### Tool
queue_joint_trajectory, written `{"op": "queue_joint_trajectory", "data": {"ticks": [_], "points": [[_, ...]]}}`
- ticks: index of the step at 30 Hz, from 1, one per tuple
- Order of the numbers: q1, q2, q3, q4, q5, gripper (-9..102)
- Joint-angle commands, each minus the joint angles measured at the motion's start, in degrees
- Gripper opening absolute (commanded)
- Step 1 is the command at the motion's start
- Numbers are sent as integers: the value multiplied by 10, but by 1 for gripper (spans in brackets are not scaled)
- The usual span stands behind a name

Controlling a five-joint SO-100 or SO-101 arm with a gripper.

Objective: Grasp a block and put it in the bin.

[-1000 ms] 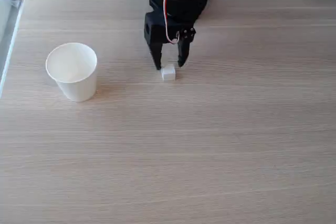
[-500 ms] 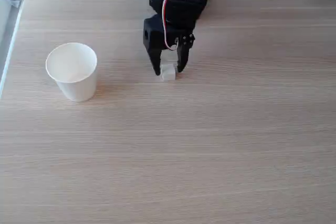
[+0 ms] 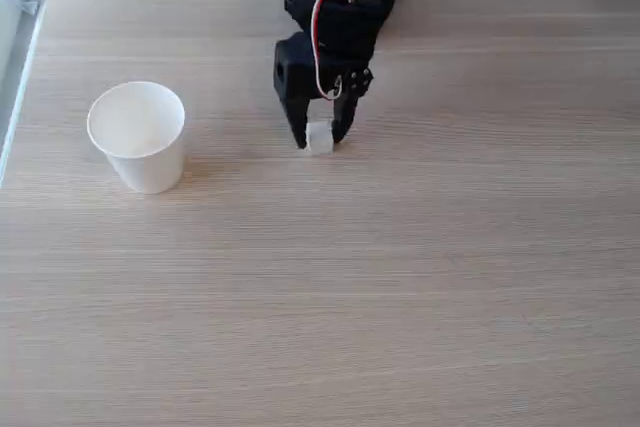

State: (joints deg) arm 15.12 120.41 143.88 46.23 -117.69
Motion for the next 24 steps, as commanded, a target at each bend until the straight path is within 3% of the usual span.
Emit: {"op": "queue_joint_trajectory", "data": {"ticks": [1, 10, 16, 24], "points": [[4, 7, -11, -5, -5, 2], [16, 69, 10, -19, -33, 0], [35, 171, 0, -67, -68, 0], [106, 188, -43, -157, -25, 0]]}}
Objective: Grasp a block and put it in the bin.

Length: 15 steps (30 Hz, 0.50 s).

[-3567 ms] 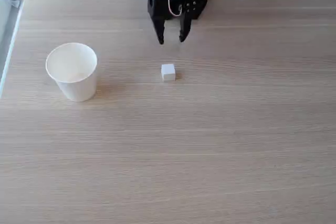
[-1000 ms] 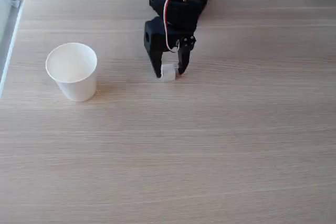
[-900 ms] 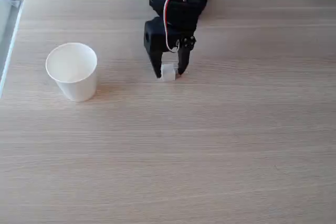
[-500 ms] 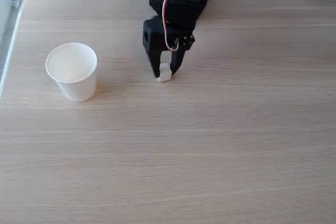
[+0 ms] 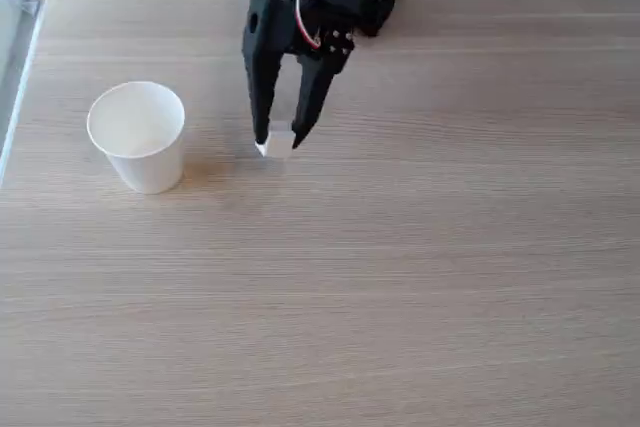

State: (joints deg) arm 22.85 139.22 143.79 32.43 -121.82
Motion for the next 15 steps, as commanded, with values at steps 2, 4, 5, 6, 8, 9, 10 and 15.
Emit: {"op": "queue_joint_trajectory", "data": {"ticks": [2, 4, 5, 6, 8, 9, 10, 15], "points": [[56, -24, -67, -38, 33, 0], [84, -53, -98, -52, 40, 0], [98, -69, -115, -56, 45, 0], [111, -84, -131, -59, 46, 0], [134, -111, -159, -59, 46, 0], [146, -120, -168, -59, 46, 0], [157, -129, -176, -59, 46, 0], [210, -163, -192, -54, 21, 0]]}}
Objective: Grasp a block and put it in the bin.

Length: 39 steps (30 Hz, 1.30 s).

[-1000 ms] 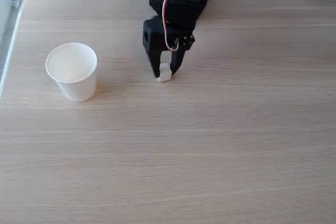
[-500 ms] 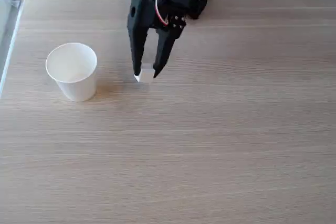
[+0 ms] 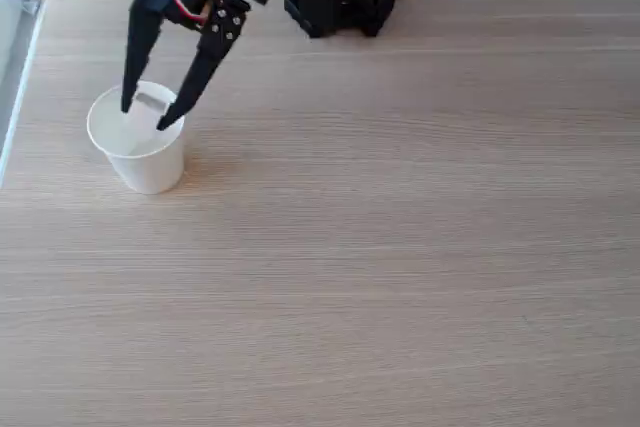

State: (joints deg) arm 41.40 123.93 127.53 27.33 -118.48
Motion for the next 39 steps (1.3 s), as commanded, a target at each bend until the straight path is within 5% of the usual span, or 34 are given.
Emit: {"op": "queue_joint_trajectory", "data": {"ticks": [1, 11, 27, 39], "points": [[33, -16, -31, -1, -18, 0], [81, -54, -33, 15, -68, 1], [58, -60, -47, 14, -66, 21], [28, -7, -9, 19, -48, 0]]}}
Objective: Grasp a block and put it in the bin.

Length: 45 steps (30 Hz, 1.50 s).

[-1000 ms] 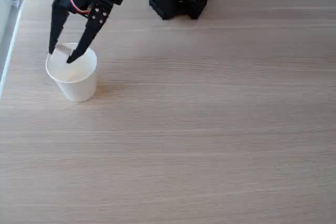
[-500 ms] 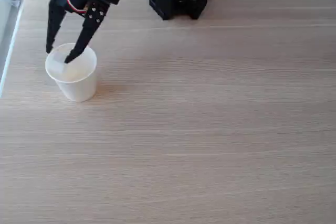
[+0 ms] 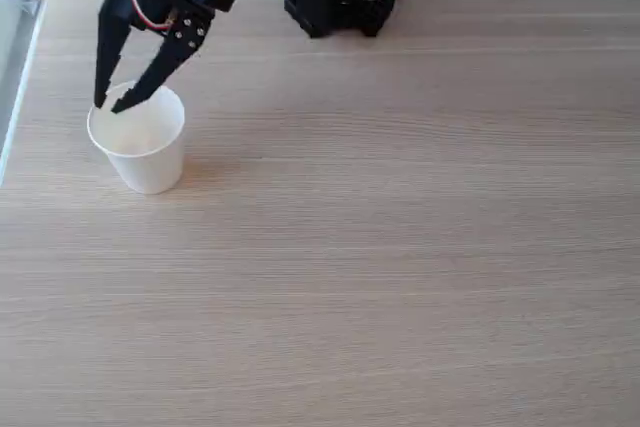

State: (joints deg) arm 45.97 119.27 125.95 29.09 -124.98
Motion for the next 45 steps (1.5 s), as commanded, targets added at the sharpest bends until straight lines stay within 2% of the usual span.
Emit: {"op": "queue_joint_trajectory", "data": {"ticks": [1, 5, 10, 16, 21, 24, 33, 45], "points": [[-30, 56, 20, 2, 33, 0], [-95, 158, 93, -5, 123, 0], [-200, 302, 199, 38, 231, 0], [-322, 452, 312, 198, 250, 0], [-403, 543, 395, 281, 311, 0], [-432, 578, 429, 345, 284, 0], [-496, 676, 491, 474, 330, 0], [-532, 716, 520, 481, 343, 0]]}}
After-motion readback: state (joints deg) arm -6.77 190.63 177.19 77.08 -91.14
